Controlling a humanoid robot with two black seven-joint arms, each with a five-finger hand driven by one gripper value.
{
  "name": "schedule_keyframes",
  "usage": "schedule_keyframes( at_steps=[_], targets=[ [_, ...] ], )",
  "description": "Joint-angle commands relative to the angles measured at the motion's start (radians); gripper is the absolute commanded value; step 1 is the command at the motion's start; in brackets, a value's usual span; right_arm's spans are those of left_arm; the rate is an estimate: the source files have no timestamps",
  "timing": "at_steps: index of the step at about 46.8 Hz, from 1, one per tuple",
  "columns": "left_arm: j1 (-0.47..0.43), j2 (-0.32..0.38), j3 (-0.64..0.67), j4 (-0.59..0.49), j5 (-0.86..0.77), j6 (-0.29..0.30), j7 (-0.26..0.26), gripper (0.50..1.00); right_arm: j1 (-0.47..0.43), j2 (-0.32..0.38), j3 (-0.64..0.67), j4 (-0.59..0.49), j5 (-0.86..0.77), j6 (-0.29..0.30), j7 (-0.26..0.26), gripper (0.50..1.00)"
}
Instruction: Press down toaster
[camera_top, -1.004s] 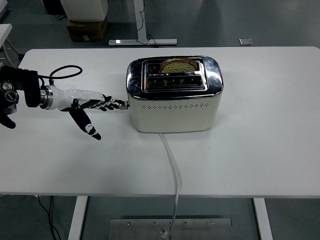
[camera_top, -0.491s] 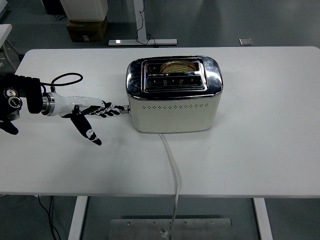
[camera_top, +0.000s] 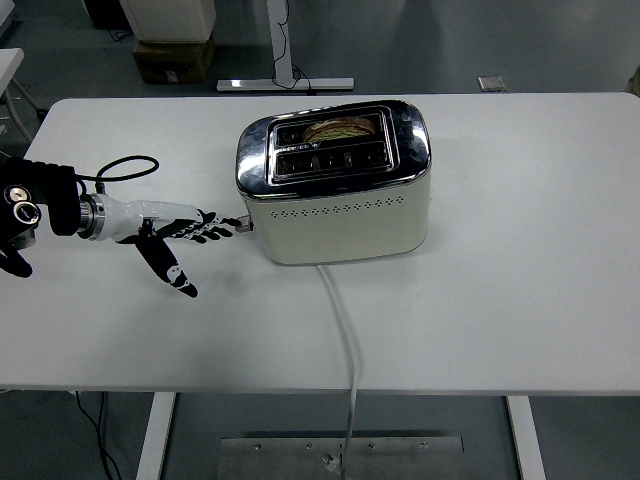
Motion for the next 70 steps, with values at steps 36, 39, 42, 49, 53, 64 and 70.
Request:
schedule_keyframes(
  at_steps=[36,39,42,49,53,64,70],
  targets=[
    [-0.015,0.062,-0.008,-0.003,-0.050,0.000,-0.003,1.000,0.000,0.000,0.000,0.000,0.000,0.000,0.000,1.000],
    [-0.053,0.079,-0.009,-0.004,-0.092,0.000,-0.004,1.000,0.000,0.000,0.000,0.000,0.000,0.000,0.000,1.000],
    [-0.101,0.097,-0.009,-0.004,-0.142,0.000,-0.006,1.000,0.000,0.000,-0.002,0.000,0.000,0.000,0.000,1.000],
    [-0.189,0.137,-0.011,-0.001,-0.248,0.000,-0.006,1.000,0.000,0.000,-0.002,0.000,0.000,0.000,0.000,1.000],
    [-0.244,0.141,-0.017,0.008,-0.359,0.000,-0.007,1.000,0.000,0.000,-0.002,0.000,0.000,0.000,0.000,1.000],
    [-0.259,0.125,-0.052,0.140,-0.616,0.000,-0.013,1.000,0.000,0.000,-0.002,0.002,0.000,0.002,0.000,1.000],
    [-0.255,0.091,-0.066,0.217,-0.768,0.000,-0.015,1.000,0.000,0.000,-0.002,0.002,0.000,0.002,0.000,1.000]
  ],
)
